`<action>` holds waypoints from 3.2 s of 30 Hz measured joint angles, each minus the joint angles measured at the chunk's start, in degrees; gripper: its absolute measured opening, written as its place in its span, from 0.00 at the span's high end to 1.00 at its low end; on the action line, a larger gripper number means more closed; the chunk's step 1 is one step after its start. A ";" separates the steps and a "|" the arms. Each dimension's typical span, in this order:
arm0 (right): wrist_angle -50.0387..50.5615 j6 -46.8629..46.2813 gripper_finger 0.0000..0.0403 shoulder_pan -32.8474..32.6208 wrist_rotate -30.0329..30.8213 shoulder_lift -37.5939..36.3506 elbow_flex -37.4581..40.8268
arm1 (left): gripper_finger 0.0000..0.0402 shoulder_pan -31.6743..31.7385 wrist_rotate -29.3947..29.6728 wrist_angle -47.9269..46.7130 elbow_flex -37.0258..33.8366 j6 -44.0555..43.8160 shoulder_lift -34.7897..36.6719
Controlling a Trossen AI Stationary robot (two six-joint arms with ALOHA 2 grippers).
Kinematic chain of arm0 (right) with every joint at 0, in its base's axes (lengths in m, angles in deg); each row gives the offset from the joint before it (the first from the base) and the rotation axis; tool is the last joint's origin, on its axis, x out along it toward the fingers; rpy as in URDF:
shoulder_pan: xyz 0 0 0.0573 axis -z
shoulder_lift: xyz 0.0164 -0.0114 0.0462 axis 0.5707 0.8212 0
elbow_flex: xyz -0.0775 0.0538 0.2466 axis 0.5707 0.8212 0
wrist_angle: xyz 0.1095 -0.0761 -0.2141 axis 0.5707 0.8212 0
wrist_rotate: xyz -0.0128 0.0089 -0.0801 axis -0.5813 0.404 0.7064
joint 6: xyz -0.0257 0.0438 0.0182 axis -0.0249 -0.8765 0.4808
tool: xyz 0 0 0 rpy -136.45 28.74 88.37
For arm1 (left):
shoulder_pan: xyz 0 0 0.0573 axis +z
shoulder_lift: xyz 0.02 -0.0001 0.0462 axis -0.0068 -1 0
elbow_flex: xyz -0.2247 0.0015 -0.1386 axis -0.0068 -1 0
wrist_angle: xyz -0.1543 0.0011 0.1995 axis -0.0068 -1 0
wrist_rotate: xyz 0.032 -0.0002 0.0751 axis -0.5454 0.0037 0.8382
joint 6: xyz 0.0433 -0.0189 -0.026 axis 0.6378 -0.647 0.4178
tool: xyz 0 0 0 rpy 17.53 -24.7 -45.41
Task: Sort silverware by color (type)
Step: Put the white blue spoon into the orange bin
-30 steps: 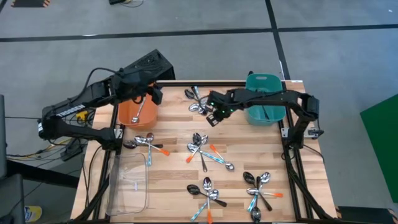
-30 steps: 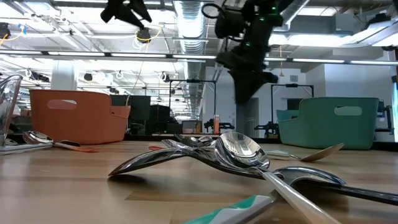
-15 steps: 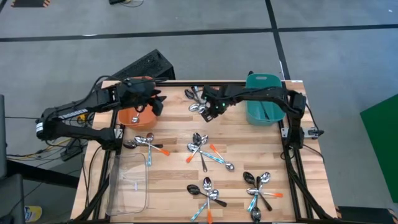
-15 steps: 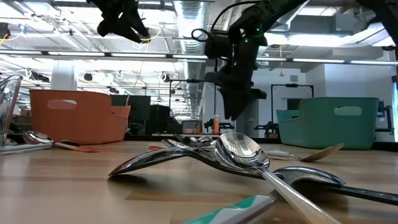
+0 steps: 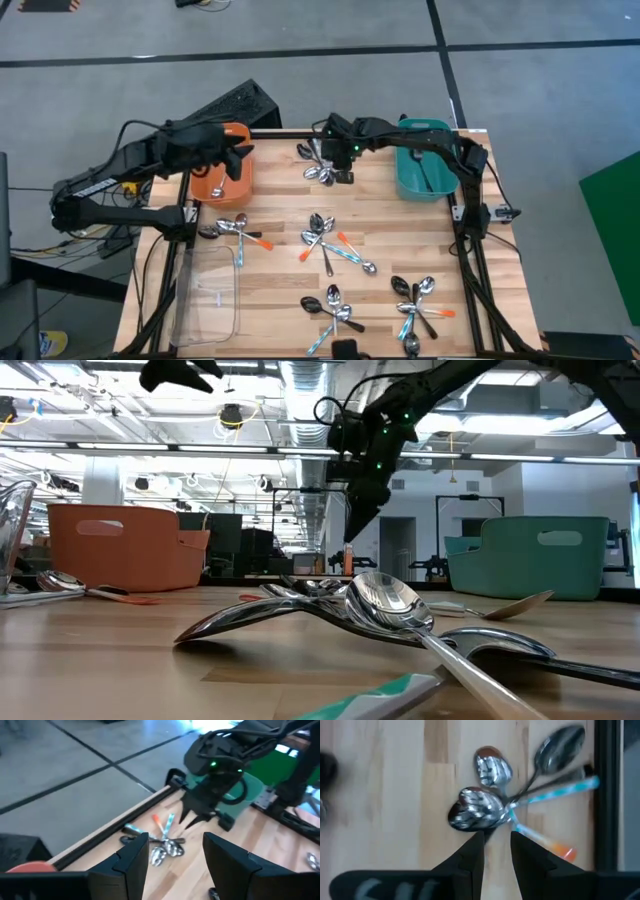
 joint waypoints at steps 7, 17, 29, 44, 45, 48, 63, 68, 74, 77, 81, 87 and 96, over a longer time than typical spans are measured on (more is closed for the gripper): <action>-2.63 10.46 0.71 5.39 -7.15 2.46 0.15 | 0.57 -0.05 -2.65 -5.52 -0.07 -10.77 -0.50; -1.41 13.40 0.71 8.10 -7.55 7.12 0.09 | 0.57 -0.10 -1.62 -6.28 -0.09 -14.21 -1.31; -1.39 14.83 0.71 10.87 -6.45 10.74 0.08 | 0.57 -0.11 0.08 -7.26 -0.09 -14.35 -3.58; 12.35 4.15 0.87 8.81 -4.49 10.13 -0.51 | 0.57 -0.13 -0.19 -9.75 -0.09 -17.14 -4.63; 14.98 2.80 0.88 8.47 -4.47 10.13 -0.92 | 0.57 -0.13 -0.18 -9.83 -0.09 -17.27 -4.63; 22.40 -0.74 0.90 7.91 -5.87 10.11 -3.00 | 0.57 -0.13 -0.16 -9.83 -0.09 -17.38 -4.63; 22.74 -14.73 0.90 10.60 -30.97 3.07 -6.50 | 0.57 -1.15 1.54 -10.79 -1.42 -16.46 -4.49; 21.95 -15.69 0.90 9.89 -38.39 0.80 -6.52 | 0.57 -4.48 0.29 0.11 -8.54 -17.51 -4.21; 19.56 -15.85 0.90 7.82 -49.54 0.18 -6.50 | 0.57 -7.65 -2.42 23.35 -17.87 -17.74 -4.23; 16.66 -17.84 0.90 6.92 -55.19 0.23 -6.48 | 0.57 -8.13 -2.21 27.16 -19.78 -17.51 -4.26; 11.30 -21.73 0.90 5.43 -58.74 -0.99 -6.45 | 0.57 -8.40 -2.39 27.41 -20.11 -17.86 -4.23; 8.23 -22.02 0.90 4.33 -60.49 -6.32 -6.51 | 0.57 -8.50 -4.21 29.85 -20.13 -16.13 -2.19; 2.30 -20.45 0.89 5.12 -64.05 -15.49 -6.52 | 0.57 -8.48 -3.19 37.09 -20.13 -6.26 3.24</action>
